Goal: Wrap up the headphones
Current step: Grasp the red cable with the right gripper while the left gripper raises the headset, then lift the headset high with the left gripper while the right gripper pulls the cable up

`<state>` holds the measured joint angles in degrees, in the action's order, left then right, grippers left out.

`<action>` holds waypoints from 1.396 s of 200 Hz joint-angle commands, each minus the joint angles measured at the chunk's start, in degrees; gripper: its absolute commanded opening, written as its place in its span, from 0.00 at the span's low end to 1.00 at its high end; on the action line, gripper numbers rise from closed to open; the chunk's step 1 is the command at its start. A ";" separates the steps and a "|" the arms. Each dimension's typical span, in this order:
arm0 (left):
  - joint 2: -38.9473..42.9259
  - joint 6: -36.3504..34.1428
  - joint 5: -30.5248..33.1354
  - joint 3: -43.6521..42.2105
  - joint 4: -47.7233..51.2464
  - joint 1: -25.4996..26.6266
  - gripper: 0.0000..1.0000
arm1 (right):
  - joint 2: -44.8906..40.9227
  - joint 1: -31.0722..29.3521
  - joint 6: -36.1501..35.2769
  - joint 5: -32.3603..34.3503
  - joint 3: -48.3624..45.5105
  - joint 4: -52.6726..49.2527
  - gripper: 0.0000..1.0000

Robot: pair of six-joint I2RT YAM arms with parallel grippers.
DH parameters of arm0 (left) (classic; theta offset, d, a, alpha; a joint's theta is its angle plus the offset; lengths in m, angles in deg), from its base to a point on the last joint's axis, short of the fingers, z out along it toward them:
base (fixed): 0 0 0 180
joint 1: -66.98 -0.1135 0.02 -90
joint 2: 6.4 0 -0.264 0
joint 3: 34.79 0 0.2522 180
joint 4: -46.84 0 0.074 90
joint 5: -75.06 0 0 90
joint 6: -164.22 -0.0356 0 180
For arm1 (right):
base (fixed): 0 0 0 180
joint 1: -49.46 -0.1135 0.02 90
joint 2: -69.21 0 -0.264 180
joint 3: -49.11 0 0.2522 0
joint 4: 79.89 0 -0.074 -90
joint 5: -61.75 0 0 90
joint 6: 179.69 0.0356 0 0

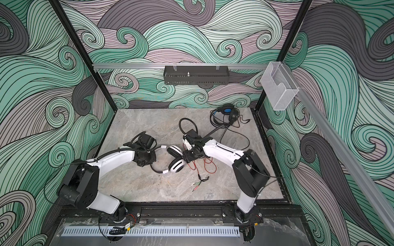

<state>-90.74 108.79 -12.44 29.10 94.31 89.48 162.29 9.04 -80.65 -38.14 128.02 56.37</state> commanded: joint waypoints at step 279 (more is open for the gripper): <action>18.51 -11.45 -18.07 30.00 4.97 -2.10 0.00 | -29.08 7.59 -6.58 -20.43 -9.72 20.97 0.77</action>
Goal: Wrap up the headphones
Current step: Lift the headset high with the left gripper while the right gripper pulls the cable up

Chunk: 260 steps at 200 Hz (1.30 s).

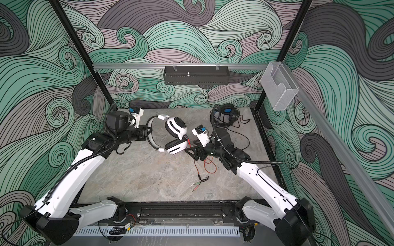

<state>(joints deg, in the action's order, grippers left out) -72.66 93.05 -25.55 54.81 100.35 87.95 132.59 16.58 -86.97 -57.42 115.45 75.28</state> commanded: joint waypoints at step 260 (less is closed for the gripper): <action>-3.00 16.65 -16.15 17.68 -1.36 -9.60 0.00 | 4.29 0.08 4.05 -4.79 -4.81 20.04 0.64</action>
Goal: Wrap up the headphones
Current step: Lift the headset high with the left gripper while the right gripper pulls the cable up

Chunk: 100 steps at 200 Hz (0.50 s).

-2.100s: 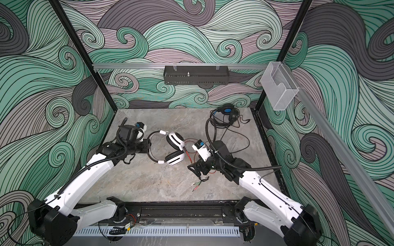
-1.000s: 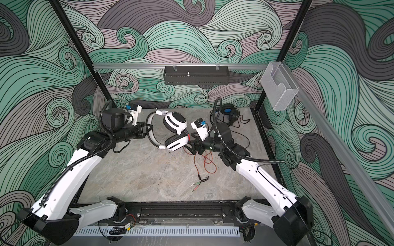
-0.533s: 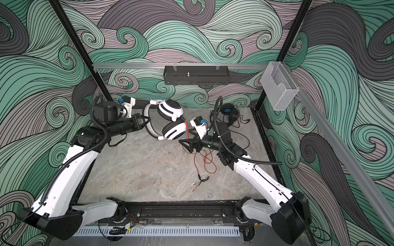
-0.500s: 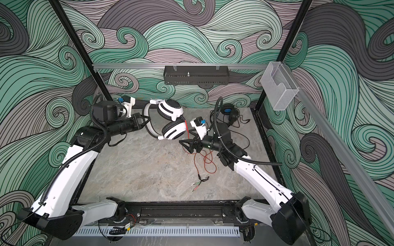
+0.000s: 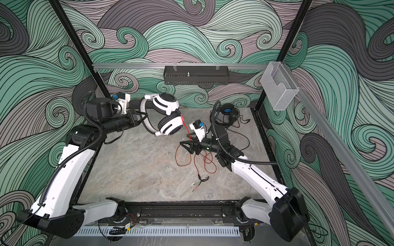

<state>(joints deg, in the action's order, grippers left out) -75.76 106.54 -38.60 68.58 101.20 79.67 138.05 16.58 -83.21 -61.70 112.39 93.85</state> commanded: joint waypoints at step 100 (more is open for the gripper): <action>0.12 5.59 -4.72 1.81 -4.87 -3.84 0.00 | 0.91 -0.04 -0.24 -2.08 -2.22 0.81 0.27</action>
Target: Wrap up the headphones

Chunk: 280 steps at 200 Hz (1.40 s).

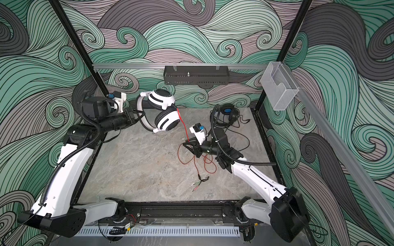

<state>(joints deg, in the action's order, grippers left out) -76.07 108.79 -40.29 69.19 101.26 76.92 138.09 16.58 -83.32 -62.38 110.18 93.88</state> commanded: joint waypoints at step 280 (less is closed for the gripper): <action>4.75 -30.16 14.05 -20.64 5.94 16.04 0.00 | 7.73 -29.17 -55.94 56.80 47.13 -51.64 0.00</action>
<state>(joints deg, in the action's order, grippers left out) -74.52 79.63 -18.91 47.55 109.53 91.39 145.68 -12.47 -137.37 -7.24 155.73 42.14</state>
